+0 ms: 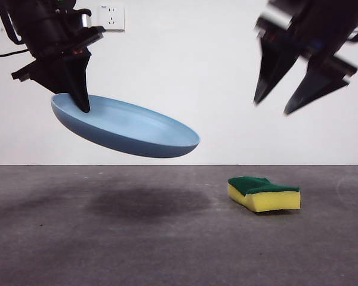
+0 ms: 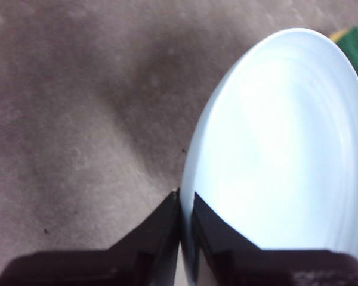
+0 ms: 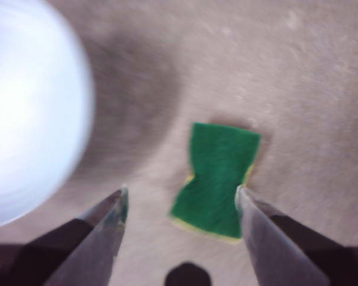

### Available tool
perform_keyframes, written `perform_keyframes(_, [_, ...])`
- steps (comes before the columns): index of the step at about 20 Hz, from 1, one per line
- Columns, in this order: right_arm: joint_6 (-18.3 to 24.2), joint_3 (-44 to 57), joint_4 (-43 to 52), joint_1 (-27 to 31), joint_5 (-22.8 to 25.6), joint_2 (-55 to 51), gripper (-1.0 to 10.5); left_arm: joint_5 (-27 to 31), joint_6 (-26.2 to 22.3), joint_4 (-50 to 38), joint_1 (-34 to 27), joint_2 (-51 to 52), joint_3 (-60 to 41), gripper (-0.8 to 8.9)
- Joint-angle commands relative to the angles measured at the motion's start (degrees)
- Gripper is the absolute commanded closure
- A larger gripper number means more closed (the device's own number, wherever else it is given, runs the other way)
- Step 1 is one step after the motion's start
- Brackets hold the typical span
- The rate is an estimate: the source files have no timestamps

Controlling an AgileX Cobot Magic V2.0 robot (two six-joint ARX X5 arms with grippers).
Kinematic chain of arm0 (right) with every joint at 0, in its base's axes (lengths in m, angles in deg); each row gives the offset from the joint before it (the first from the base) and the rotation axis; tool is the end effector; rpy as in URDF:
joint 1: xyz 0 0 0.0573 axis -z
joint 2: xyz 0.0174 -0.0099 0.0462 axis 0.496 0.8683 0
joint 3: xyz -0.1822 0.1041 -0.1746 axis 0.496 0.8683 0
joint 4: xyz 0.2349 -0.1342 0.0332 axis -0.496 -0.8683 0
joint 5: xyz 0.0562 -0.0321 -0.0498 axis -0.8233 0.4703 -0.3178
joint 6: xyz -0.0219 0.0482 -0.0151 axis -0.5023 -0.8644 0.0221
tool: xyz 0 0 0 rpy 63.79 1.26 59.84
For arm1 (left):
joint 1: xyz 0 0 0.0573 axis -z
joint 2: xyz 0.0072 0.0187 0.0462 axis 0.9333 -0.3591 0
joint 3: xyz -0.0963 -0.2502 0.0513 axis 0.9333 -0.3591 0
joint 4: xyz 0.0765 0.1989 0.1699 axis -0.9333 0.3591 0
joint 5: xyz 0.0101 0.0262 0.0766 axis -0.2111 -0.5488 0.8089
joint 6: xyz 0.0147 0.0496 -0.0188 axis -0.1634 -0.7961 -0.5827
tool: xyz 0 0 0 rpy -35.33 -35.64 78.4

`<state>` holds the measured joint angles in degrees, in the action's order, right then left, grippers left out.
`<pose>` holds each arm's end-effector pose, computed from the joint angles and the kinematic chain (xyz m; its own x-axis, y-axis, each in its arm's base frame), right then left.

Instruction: Pick up the plate,pick up the cloth,clean the plate with the cloth

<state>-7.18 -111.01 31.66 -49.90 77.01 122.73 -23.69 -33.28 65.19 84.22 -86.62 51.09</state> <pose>0.2976 0.1160 0.2752 0.5023 0.3997 -0.7668 -0.4620 0.8736 0.1529 0.3539 -0.1054 0.3004 0.3234 -0.3744 -0.8690 0.4192 0.8800 -0.2232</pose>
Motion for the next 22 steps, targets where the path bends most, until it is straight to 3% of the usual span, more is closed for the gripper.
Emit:
perform_keyframes(1, [1.6,-2.1,0.2,-1.3,3.1,6.1,6.4,-0.5,-1.6,0.3,1.0,-0.2,0.4,8.21])
perform_keyframes(9, [1.6,-4.1,2.2,-2.1,4.5,20.7,6.4,-0.5,-1.7,-0.4,2.5,-0.2,0.4,8.21])
perform_keyframes(13, [1.6,-4.1,2.3,-2.4,4.6,25.0,8.3,-0.5,-1.0,-2.4,2.8,-0.2,0.4,8.21])
perform_keyframes(15, [1.6,-4.1,2.4,-2.4,6.0,25.2,9.6,-0.4,-1.0,-4.1,2.8,-0.2,0.4,8.21])
perform_keyframes(19, [1.5,-4.1,2.1,-2.4,6.0,23.8,9.6,5.2,-0.6,-7.7,3.4,-0.3,0.4,8.21])
perform_keyframes(22, [1.1,-4.2,2.2,-3.0,6.0,19.1,9.6,5.5,-0.6,-8.4,4.4,-1.5,0.4,8.21])
